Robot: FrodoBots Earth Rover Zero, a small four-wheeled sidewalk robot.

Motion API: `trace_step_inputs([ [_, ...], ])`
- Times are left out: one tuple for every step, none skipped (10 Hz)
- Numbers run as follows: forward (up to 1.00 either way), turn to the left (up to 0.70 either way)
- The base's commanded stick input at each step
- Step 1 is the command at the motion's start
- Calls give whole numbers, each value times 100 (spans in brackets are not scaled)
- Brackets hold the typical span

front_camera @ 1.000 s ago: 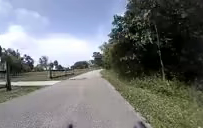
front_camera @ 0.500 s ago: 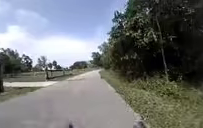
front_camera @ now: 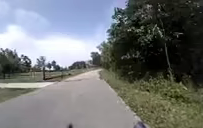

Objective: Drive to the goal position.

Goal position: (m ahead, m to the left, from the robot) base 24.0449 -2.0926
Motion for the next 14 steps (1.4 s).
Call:
trace_step_inputs([
  [70,14],
  [70,14],
  [70,14],
  [70,14],
  [70,14],
  [70,14],
  [70,14],
  [70,14],
  [70,14],
  [70,14],
  [70,14],
  [70,6],
  [70,0],
  [70,0],
])
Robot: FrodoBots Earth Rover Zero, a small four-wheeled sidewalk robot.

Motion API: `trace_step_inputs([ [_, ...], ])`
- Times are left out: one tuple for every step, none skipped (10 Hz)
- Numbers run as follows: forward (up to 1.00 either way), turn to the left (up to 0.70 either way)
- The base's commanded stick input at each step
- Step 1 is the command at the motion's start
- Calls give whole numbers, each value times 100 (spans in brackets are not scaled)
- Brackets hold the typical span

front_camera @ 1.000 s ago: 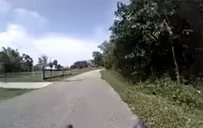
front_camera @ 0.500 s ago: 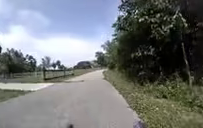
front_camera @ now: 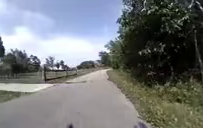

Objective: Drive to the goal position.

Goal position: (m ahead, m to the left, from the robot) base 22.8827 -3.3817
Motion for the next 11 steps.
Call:
trace_step_inputs([
  [70,0],
  [70,0],
  [70,0],
  [70,5],
  [70,14],
  [70,14],
  [70,14],
  [70,14],
  [70,14],
  [70,14],
  [70,14],
])
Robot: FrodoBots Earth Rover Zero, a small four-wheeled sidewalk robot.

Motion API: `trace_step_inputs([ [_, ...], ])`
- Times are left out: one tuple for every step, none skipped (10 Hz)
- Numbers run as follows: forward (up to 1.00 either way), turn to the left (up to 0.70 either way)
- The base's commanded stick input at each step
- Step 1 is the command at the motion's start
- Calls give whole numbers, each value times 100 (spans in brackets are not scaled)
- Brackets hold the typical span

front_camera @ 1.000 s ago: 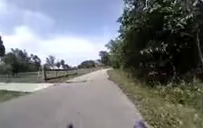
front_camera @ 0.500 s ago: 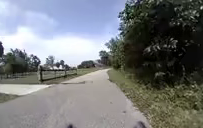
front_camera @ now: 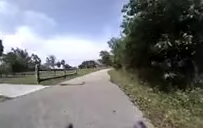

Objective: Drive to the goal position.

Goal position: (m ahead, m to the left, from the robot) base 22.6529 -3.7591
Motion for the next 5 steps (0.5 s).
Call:
trace_step_inputs([
  [70,14],
  [70,14],
  [70,7],
  [70,0],
  [70,0],
])
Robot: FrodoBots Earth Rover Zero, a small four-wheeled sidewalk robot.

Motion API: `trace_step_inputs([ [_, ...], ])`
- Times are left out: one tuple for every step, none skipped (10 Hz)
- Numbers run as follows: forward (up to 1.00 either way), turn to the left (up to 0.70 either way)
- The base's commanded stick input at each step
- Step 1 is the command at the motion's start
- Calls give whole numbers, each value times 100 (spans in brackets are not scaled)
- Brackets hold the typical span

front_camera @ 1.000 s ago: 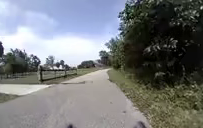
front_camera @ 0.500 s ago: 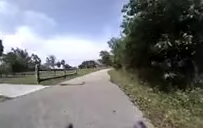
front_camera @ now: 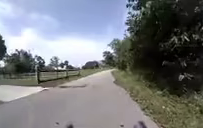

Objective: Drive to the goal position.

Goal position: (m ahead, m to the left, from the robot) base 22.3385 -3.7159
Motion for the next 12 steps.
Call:
trace_step_inputs([
  [70,0],
  [70,0],
  [70,0],
  [70,0],
  [70,0],
  [70,0],
  [70,0],
  [70,0],
  [70,0],
  [70,0],
  [70,0],
  [70,0],
])
